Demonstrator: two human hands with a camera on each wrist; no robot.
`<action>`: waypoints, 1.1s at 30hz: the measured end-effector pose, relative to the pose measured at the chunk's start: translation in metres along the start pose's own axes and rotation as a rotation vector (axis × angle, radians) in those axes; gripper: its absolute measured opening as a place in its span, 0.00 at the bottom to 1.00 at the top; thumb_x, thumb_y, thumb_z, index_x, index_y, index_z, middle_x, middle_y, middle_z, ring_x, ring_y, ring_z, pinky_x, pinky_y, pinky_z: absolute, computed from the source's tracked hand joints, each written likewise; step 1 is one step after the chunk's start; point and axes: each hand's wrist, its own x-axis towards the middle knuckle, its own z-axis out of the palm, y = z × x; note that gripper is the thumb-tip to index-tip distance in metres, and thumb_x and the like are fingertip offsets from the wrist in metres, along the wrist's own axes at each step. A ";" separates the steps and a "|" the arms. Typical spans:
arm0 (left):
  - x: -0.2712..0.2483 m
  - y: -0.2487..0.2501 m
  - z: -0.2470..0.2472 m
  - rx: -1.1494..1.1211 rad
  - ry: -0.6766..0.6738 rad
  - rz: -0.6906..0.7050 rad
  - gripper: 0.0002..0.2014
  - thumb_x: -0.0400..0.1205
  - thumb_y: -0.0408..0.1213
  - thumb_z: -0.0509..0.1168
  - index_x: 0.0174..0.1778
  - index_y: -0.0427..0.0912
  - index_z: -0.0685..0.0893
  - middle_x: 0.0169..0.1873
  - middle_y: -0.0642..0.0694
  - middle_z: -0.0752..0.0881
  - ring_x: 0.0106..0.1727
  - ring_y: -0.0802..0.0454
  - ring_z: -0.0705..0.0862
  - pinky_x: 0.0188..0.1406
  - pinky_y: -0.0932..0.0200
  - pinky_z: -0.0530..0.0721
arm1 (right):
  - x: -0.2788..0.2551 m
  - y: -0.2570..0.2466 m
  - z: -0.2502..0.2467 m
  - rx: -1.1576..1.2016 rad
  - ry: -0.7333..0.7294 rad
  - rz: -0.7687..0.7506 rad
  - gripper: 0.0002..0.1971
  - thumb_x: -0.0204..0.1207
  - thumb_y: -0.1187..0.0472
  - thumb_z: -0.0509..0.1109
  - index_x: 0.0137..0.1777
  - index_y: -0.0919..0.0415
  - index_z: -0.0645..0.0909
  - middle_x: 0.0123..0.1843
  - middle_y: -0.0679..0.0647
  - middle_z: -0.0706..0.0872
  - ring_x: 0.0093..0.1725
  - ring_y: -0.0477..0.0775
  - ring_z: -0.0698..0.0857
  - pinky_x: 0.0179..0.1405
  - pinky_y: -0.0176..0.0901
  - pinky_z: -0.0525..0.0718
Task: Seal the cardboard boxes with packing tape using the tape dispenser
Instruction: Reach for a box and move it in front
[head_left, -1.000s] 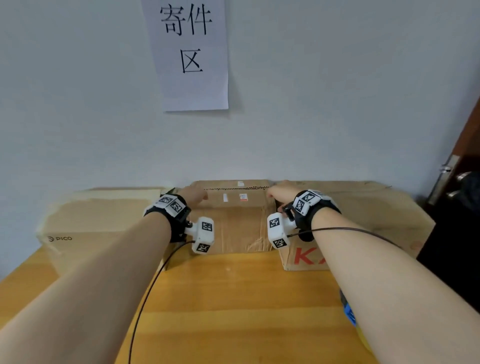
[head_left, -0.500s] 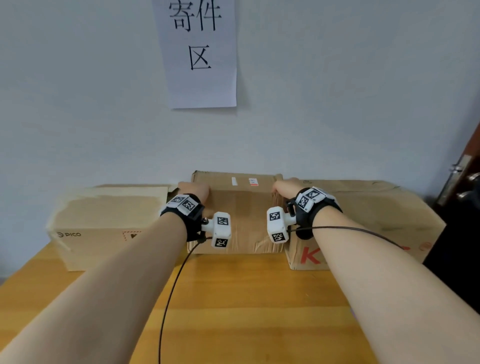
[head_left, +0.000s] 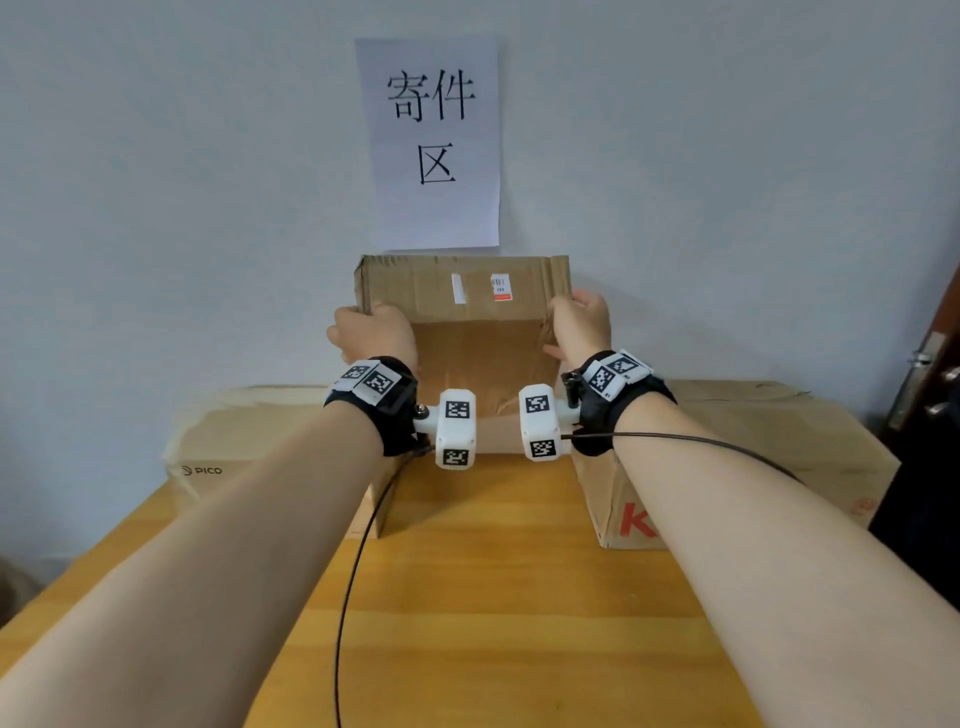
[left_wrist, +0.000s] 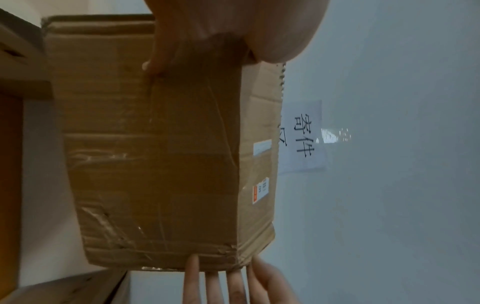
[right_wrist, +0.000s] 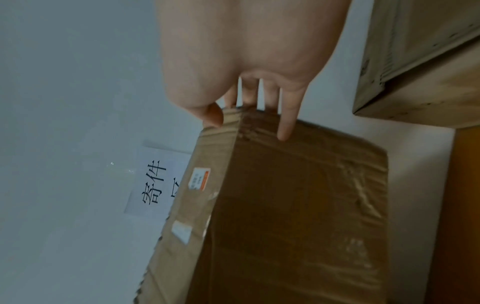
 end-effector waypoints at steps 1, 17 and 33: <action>0.003 0.002 -0.005 -0.020 0.029 -0.020 0.16 0.87 0.38 0.58 0.69 0.34 0.77 0.69 0.37 0.74 0.63 0.37 0.81 0.58 0.49 0.78 | -0.002 -0.002 0.002 0.015 -0.034 -0.007 0.19 0.79 0.68 0.62 0.69 0.63 0.79 0.42 0.52 0.82 0.44 0.54 0.85 0.56 0.62 0.90; 0.042 -0.008 -0.059 -0.009 0.220 0.164 0.30 0.82 0.30 0.62 0.80 0.51 0.65 0.80 0.41 0.60 0.65 0.45 0.80 0.62 0.61 0.78 | -0.022 0.035 0.060 -0.230 -0.759 0.148 0.26 0.81 0.53 0.72 0.78 0.47 0.73 0.73 0.48 0.82 0.68 0.57 0.84 0.54 0.57 0.89; 0.012 0.012 -0.025 -0.016 -0.304 0.369 0.13 0.78 0.30 0.59 0.45 0.53 0.84 0.47 0.50 0.84 0.47 0.54 0.83 0.44 0.58 0.81 | -0.018 0.043 0.073 -0.375 -1.096 0.166 0.35 0.85 0.30 0.50 0.83 0.50 0.69 0.81 0.46 0.76 0.77 0.62 0.77 0.75 0.74 0.73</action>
